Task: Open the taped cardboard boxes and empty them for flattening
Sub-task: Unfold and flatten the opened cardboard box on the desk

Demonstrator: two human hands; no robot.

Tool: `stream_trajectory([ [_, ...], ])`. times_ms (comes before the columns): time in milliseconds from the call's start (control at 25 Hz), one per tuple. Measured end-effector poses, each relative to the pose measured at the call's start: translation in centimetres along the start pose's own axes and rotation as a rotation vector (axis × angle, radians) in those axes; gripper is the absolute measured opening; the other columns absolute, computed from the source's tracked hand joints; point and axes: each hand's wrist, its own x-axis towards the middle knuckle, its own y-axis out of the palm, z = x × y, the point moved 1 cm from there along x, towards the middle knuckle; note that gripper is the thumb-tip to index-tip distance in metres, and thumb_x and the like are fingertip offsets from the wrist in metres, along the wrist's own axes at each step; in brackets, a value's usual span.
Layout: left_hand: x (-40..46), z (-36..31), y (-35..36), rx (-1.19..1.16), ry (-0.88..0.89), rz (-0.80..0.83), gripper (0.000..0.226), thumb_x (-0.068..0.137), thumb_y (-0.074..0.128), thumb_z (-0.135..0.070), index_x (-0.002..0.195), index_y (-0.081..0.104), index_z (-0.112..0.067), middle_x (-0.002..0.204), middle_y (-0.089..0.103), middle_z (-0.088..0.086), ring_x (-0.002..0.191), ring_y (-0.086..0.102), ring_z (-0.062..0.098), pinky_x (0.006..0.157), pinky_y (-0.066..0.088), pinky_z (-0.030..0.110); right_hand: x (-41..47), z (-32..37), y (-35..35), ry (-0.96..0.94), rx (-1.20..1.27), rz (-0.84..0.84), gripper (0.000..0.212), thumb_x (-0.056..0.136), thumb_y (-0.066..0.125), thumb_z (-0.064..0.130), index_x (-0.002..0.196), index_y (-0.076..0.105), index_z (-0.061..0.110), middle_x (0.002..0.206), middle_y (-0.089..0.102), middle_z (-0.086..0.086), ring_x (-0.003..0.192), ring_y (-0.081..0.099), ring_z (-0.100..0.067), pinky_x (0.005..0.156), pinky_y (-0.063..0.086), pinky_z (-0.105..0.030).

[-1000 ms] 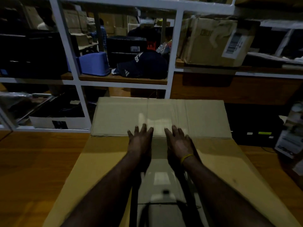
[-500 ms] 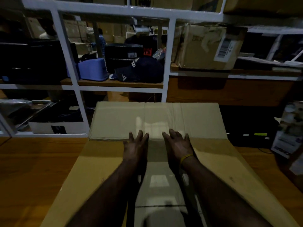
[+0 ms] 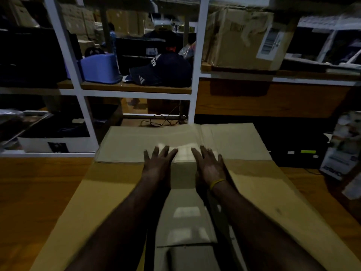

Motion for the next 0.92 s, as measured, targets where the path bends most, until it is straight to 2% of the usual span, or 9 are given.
stream_trajectory([
  [80,-1.5,-0.2,1.0,0.029,0.016,-0.025,0.082,0.084,0.066,-0.037,0.151,0.018,-0.038,0.153,0.036,0.000,0.137,0.037,0.033,0.114,0.012,0.066,-1.4,0.3,0.9,-0.020,-0.017,-0.021,0.076,0.090,0.059,0.025,0.154,0.018,0.031,0.156,0.030,-0.006,0.141,0.032,-0.029,0.115,0.016,-0.055],
  [160,-2.5,-0.3,1.7,0.038,0.037,-0.105,0.072,0.079,0.066,-0.037,0.143,0.032,-0.037,0.138,0.051,-0.002,0.123,0.050,0.030,0.114,0.015,0.065,-2.3,0.5,1.4,-0.014,-0.024,-0.075,0.067,0.089,0.059,0.029,0.149,0.029,0.031,0.145,0.044,-0.004,0.130,0.043,-0.029,0.113,0.019,-0.054],
  [240,-3.0,0.0,1.9,0.018,0.048,-0.172,0.066,0.078,0.066,-0.037,0.138,0.038,-0.036,0.135,0.052,-0.003,0.120,0.051,0.028,0.113,0.017,0.064,-2.3,0.7,1.2,-0.001,-0.046,-0.071,0.066,0.089,0.063,0.032,0.146,0.031,0.029,0.141,0.047,-0.005,0.127,0.046,-0.030,0.111,0.022,-0.054],
  [360,-3.3,-0.1,1.8,-0.001,0.067,-0.168,0.064,0.080,0.069,-0.036,0.139,0.043,-0.033,0.140,0.050,-0.002,0.125,0.051,0.027,0.114,0.017,0.063,-2.3,1.0,1.0,0.015,-0.100,-0.029,0.069,0.084,0.070,0.033,0.142,0.033,0.024,0.133,0.053,-0.008,0.120,0.051,-0.032,0.105,0.032,-0.050],
  [560,-3.2,-0.8,1.5,-0.006,0.024,-0.237,0.043,0.084,0.068,-0.031,0.126,0.058,-0.030,0.124,0.063,-0.003,0.111,0.061,0.022,0.107,0.036,0.054,-2.4,1.3,0.8,0.010,-0.091,-0.109,0.041,0.095,0.051,0.020,0.134,0.042,0.020,0.123,0.060,-0.010,0.111,0.058,-0.031,0.094,0.039,-0.044],
  [680,-3.3,-1.0,1.1,-0.036,0.019,-0.273,0.035,0.089,0.065,-0.026,0.124,0.061,-0.025,0.123,0.063,0.000,0.109,0.062,0.023,0.107,0.038,0.050,-2.6,1.6,1.0,0.028,-0.109,-0.188,0.037,0.091,0.057,0.019,0.127,0.051,0.020,0.113,0.064,-0.011,0.103,0.062,-0.033,0.090,0.042,-0.046],
  [720,-3.4,-1.1,1.0,-0.025,0.007,-0.263,0.038,0.088,0.064,-0.024,0.126,0.059,-0.024,0.125,0.062,0.001,0.110,0.062,0.025,0.107,0.037,0.051,-2.5,1.7,1.2,0.044,-0.116,-0.188,0.040,0.090,0.060,0.020,0.129,0.050,0.021,0.115,0.063,-0.012,0.105,0.060,-0.034,0.093,0.042,-0.048],
  [800,-3.7,-1.5,0.9,0.006,-0.002,-0.240,0.044,0.090,0.059,-0.026,0.133,0.051,-0.023,0.132,0.056,0.005,0.116,0.058,0.030,0.109,0.033,0.055,-3.1,2.1,1.3,0.079,-0.107,-0.105,0.056,0.092,0.056,0.023,0.144,0.037,0.022,0.136,0.051,-0.016,0.125,0.048,-0.036,0.105,0.031,-0.057],
  [920,-4.0,-2.0,1.0,0.071,0.019,-0.189,0.063,0.091,0.057,-0.034,0.148,0.031,-0.027,0.151,0.036,0.007,0.136,0.039,0.035,0.110,0.025,0.063,-4.8,2.9,0.3,0.101,-0.128,-0.019,0.094,0.087,0.064,0.024,0.157,0.000,0.022,0.162,0.010,-0.022,0.148,0.012,-0.042,0.111,0.012,-0.067],
])
